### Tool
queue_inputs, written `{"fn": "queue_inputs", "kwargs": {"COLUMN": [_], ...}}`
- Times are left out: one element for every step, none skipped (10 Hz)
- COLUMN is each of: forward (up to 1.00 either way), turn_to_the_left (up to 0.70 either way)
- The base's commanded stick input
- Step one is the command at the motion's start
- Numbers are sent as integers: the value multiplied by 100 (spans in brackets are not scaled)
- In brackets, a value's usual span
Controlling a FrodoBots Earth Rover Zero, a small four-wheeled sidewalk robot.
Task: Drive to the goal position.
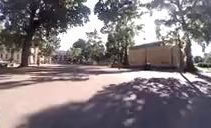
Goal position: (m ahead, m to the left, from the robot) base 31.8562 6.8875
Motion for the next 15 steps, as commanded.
{"fn": "queue_inputs", "kwargs": {"forward": [70,70,70,70,70,70,70,70,70,70,70,70,70,70,70], "turn_to_the_left": [14,14,14,14,14,14,13,6,2,0,0,0,0,0,4]}}
